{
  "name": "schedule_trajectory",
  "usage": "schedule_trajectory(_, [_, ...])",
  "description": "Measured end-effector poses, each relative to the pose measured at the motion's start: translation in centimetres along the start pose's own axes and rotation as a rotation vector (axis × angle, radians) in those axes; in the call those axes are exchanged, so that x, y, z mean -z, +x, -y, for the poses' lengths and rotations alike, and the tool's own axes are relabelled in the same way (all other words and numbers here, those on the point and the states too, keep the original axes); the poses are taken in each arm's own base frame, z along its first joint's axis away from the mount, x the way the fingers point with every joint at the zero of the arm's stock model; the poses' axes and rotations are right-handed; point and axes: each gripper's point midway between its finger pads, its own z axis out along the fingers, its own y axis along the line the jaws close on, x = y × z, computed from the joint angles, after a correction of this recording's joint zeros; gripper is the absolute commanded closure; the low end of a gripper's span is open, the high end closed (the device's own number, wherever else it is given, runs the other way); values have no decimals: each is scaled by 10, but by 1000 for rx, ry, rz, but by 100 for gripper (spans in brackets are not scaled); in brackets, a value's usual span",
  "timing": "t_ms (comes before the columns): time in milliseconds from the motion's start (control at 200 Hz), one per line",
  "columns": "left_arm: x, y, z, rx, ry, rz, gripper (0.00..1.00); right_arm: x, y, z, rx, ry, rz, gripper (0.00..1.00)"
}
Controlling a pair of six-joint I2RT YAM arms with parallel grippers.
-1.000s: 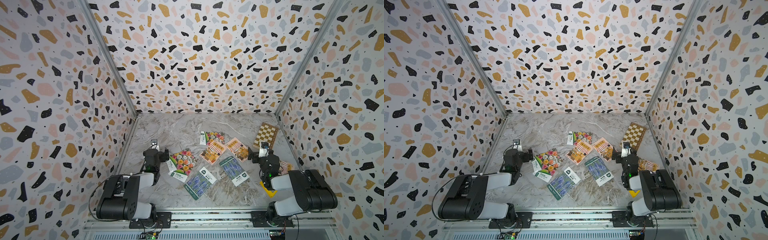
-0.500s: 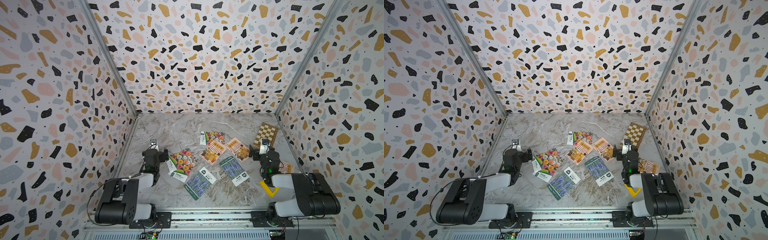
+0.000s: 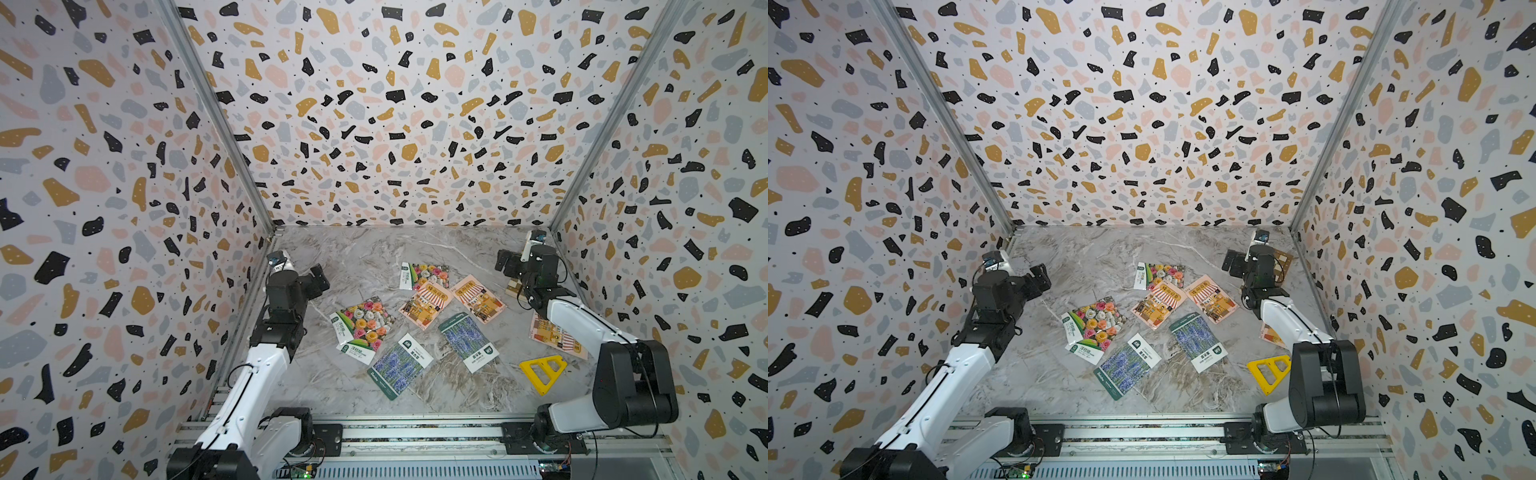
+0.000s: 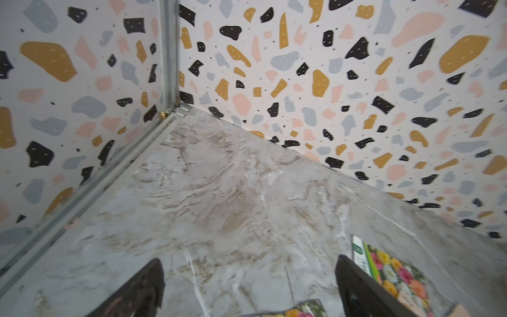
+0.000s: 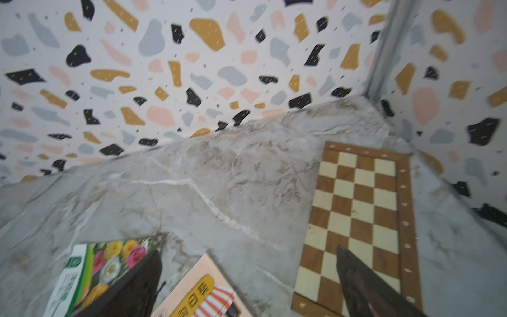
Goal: Arrange the seed packets in a row
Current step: Pick up the seed packet from the center of the board.
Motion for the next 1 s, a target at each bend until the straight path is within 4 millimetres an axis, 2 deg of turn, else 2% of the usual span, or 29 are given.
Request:
schedule_trajectory(120, [11,3,22,60,104,-86,1,1,32,-30,-8,-119,-128,0])
schedule_trajectory(190, [14,16,30,77,153,-158,1,2,47,-53,-3,-194,-186,0])
schedule_trajectory(270, [15,41,35,89,192,-272,1,6,63,-81,13,-279,-242,0])
schedule_trajectory(456, [7,102,33,119,200,-537,0,26,106,-157,51,-493,-364,0])
schedule_trajectory(621, [-5,140,32,161,202,-694,3,49,149,-214,62,-651,-474,1])
schedule_trajectory(826, [-22,177,25,211,174,-820,8,71,198,-270,79,-779,-592,5])
schedule_trajectory(1001, [-35,198,17,224,142,-869,14,86,222,-297,83,-840,-644,10])
